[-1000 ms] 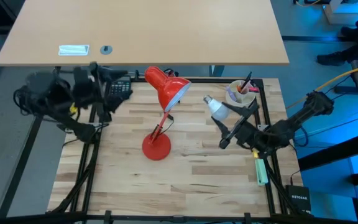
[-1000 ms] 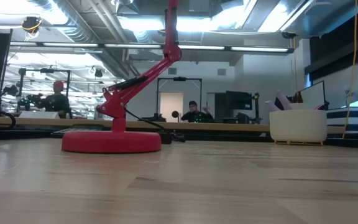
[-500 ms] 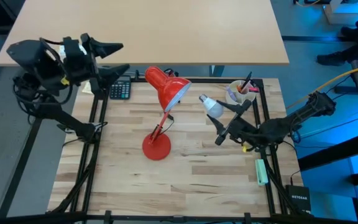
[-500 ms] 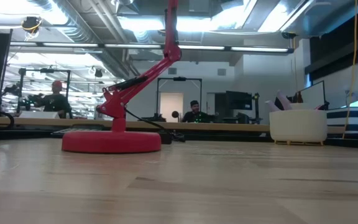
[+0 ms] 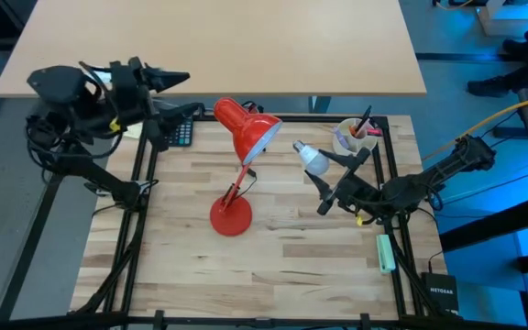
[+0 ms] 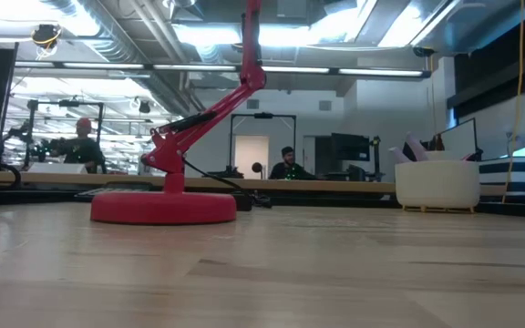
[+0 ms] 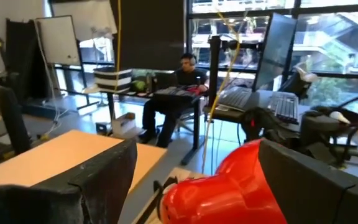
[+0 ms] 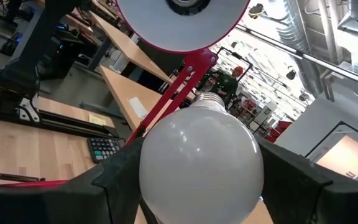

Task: Screw lightbulb
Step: Insert the light bulb into the lamp

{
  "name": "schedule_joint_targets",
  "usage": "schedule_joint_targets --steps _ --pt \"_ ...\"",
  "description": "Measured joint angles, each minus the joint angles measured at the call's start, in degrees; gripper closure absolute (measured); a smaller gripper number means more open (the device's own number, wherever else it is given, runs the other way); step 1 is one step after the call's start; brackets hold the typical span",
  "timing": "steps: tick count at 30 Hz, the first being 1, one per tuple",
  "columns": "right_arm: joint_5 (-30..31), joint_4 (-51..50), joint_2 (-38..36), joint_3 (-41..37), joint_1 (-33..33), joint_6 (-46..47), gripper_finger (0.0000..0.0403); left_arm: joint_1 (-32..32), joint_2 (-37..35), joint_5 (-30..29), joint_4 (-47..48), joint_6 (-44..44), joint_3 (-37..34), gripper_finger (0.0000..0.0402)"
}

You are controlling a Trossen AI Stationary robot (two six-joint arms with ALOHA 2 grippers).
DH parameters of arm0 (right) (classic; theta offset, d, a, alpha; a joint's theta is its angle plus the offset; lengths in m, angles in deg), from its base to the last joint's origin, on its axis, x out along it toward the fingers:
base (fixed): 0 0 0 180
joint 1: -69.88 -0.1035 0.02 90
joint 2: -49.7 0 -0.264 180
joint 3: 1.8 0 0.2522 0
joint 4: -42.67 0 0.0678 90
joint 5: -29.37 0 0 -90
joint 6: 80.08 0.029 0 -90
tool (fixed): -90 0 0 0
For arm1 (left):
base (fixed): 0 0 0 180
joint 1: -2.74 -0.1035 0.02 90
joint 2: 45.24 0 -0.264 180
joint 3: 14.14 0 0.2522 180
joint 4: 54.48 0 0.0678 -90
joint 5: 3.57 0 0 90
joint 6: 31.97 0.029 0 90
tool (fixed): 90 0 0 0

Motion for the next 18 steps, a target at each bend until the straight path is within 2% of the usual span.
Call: schedule_joint_targets --steps 6,13,18 --pt "0.0 0.0 0.0 0.0 0.0 0.0 0.0136 0.0 0.1 0.0 0.0 -0.8 0.0 0.0061" --pt "0.0 0.0 0.0 0.0 0.0 0.0 0.0136 1.2 -0.1 0.0 -0.1 4.0 0.0 0.0006" --pt "0.1 -0.5 0.0 0.0 0.0 0.0 0.0136 1.4 -0.2 0.3 -0.9 8.2 0.0 0.0012"
